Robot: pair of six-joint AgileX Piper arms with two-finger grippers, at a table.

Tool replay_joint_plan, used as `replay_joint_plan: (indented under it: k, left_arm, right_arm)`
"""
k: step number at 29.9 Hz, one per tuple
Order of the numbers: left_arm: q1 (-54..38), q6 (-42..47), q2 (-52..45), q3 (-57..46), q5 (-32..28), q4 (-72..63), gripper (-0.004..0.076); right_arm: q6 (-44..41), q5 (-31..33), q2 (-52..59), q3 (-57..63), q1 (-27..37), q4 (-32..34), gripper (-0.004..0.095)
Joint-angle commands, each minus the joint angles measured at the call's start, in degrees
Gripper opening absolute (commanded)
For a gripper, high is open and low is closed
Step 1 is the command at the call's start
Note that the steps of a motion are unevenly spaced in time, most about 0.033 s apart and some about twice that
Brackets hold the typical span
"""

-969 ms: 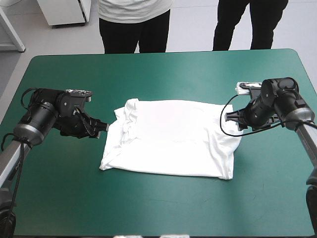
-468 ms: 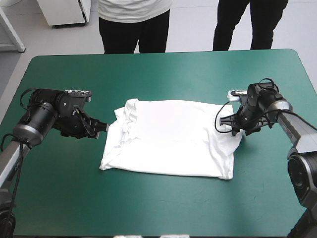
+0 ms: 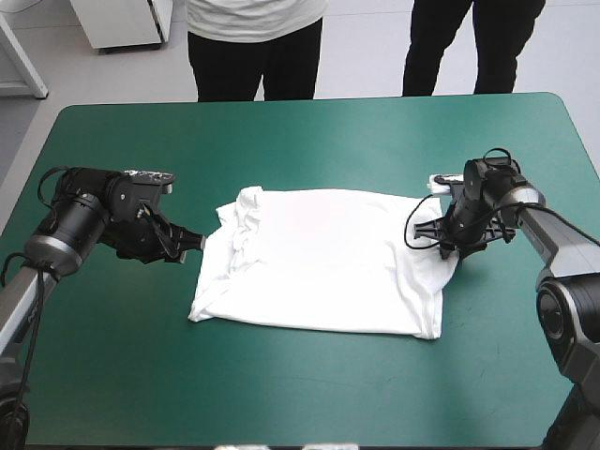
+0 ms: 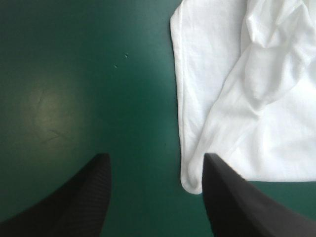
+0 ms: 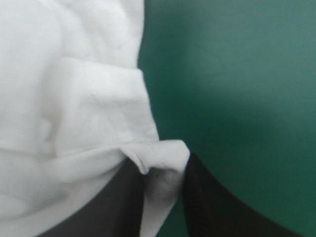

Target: Fold the cloth

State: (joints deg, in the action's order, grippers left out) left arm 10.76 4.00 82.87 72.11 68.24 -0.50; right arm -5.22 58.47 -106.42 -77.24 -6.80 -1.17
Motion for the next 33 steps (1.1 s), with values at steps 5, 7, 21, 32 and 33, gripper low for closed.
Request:
replay_joint_plan:
  k: [5, 7, 21, 32, 33]
  left_arm:
    - [-0.14, -0.06, -2.04, 1.17, -0.43, -1.18, 0.0398]
    - [-0.14, -0.06, -2.04, 1.17, -0.43, -1.34, 0.0398]
    - [-0.14, -0.06, -2.04, 1.17, -1.17, -1.84, 0.0398]
    - [-0.14, -0.07, -2.04, 1.17, -1.41, -3.25, 0.0398]
    - [-0.14, -0.07, -2.04, 1.17, -1.41, -3.36, 0.0398]
  right_arm:
    - [-0.17, -0.34, 1.2, -0.12, 0.32, 0.23, -0.0017]
    - [-0.17, -0.34, 2.38, -0.12, 0.32, 0.23, -0.0017]
    - [3.25, -2.39, 10.3, -1.92, -5.86, -10.05, -0.0017]
    - [2.57, -7.02, 8.47, -2.59, -13.29, -12.27, -0.0017]
    - [2.57, -7.02, 7.92, -2.59, -13.29, -12.7, -0.0017]
